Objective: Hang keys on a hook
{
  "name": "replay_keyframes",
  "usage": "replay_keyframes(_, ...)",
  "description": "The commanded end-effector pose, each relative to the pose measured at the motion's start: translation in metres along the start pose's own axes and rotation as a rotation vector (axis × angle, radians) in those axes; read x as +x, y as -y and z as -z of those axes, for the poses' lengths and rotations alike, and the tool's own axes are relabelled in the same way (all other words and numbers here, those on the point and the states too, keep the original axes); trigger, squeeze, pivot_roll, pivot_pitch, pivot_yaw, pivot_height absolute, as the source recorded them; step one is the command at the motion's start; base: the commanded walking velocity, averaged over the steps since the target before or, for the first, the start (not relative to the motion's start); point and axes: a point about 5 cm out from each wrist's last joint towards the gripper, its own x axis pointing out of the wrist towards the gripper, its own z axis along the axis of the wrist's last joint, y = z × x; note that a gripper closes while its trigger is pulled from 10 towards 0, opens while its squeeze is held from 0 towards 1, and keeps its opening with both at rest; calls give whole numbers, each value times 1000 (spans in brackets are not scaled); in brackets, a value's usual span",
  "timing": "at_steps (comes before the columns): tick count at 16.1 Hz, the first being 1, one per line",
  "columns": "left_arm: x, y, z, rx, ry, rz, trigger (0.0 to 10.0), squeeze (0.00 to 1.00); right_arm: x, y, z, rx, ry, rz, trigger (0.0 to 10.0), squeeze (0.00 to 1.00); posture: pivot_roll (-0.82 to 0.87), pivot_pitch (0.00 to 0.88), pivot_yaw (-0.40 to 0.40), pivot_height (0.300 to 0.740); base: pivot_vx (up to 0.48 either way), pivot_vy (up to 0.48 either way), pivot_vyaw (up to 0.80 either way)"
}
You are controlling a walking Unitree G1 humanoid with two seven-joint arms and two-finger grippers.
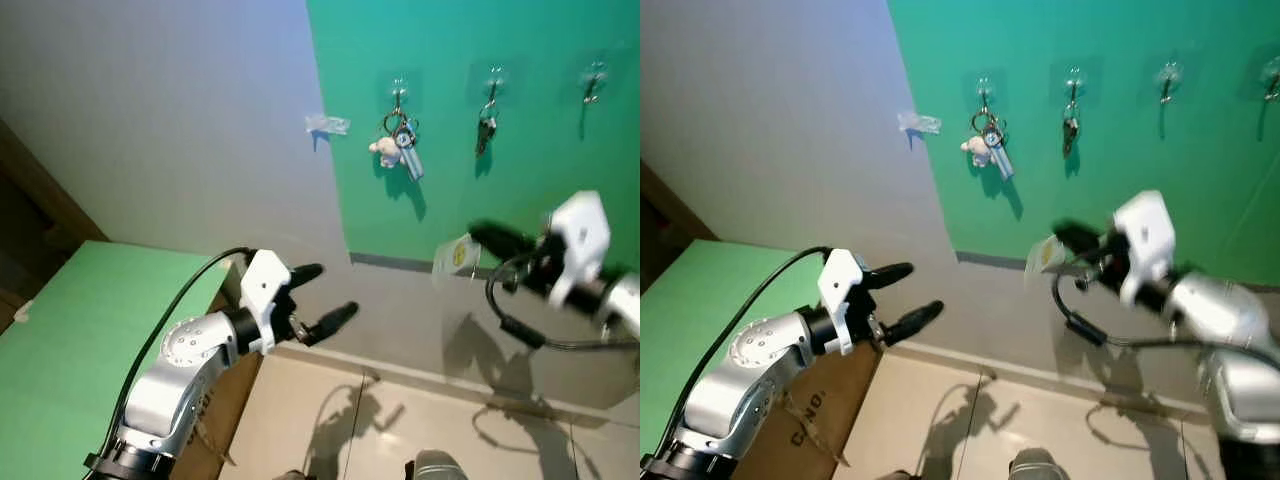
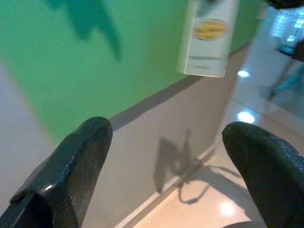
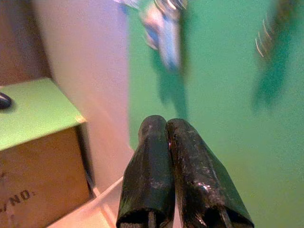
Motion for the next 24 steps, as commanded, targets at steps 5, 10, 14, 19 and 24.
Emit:
replay_keyframes(5, -2, -1, -5, 23, -23, 58, 10000, 0, 17, -13, 3, -3, -20, -127, 0, 0, -287, 29, 160, 720, 0, 0, 0)
replay_keyframes(10, -5, 0, -16, 41, -20, 84, 10000, 0, 19, -13, -11, -24, 7, -176, 0, 0, -285, 48, 161, 720, 0, 0, 0)
replay_keyframes(14, -2, 5, -29, 68, 3, 117, 10000, 0, 23, -16, -32, -34, 63, -215, 0, 0, -288, 53, 159, 720, 0, 0, 0)
replay_keyframes(19, 4, 6, -39, 91, 31, 115, 10000, 0, 30, -14, -53, -7, 139, -176, 0, 0, -292, 58, 161, 720, 0, 0, 0)
replay_keyframes(24, 13, -2, -45, 117, 42, 14, 10000, 0, 36, -11, -68, 39, 175, -101, 0, 0, -293, 61, 165, 720, 0, 0, 0)
